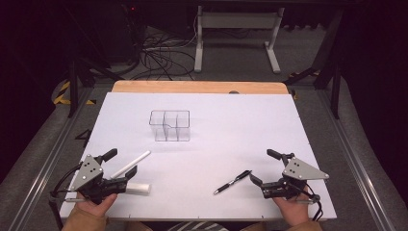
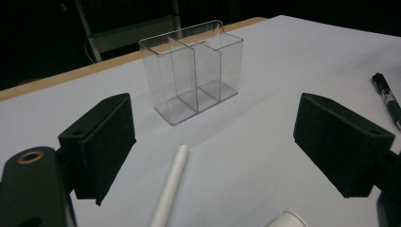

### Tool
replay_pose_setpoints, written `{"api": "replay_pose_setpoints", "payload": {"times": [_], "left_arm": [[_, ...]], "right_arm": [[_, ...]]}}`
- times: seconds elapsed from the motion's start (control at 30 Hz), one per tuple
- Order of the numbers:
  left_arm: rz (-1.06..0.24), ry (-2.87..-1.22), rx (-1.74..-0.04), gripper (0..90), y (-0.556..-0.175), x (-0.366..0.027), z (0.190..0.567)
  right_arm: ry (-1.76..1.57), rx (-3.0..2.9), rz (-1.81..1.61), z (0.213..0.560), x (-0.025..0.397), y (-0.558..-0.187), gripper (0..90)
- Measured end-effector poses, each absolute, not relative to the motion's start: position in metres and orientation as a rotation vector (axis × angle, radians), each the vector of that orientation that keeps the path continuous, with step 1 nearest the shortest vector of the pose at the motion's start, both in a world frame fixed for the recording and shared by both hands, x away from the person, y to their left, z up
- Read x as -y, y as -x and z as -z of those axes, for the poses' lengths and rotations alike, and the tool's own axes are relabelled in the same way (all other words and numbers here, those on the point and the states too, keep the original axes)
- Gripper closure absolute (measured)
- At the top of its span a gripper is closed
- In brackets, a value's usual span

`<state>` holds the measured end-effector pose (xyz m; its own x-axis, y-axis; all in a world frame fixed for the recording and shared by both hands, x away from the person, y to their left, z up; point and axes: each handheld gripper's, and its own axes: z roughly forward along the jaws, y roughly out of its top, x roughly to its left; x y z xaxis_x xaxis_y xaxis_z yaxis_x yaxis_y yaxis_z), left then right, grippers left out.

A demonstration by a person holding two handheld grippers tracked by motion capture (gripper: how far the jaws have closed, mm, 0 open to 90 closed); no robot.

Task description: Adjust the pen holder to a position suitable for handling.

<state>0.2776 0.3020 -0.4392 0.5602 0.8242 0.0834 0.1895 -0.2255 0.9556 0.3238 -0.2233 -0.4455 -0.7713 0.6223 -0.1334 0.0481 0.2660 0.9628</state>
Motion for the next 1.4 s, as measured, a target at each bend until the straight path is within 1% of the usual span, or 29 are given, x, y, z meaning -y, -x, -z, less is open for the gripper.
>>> {"api": "replay_pose_setpoints", "payload": {"times": [1.4], "left_arm": [[-0.687, -1.745, -0.855, 15.5, -0.2823, -0.3012, 0.4341]], "right_arm": [[-0.598, -2.076, -1.528, 0.4478, 0.2206, -0.3251, 4.0]]}}
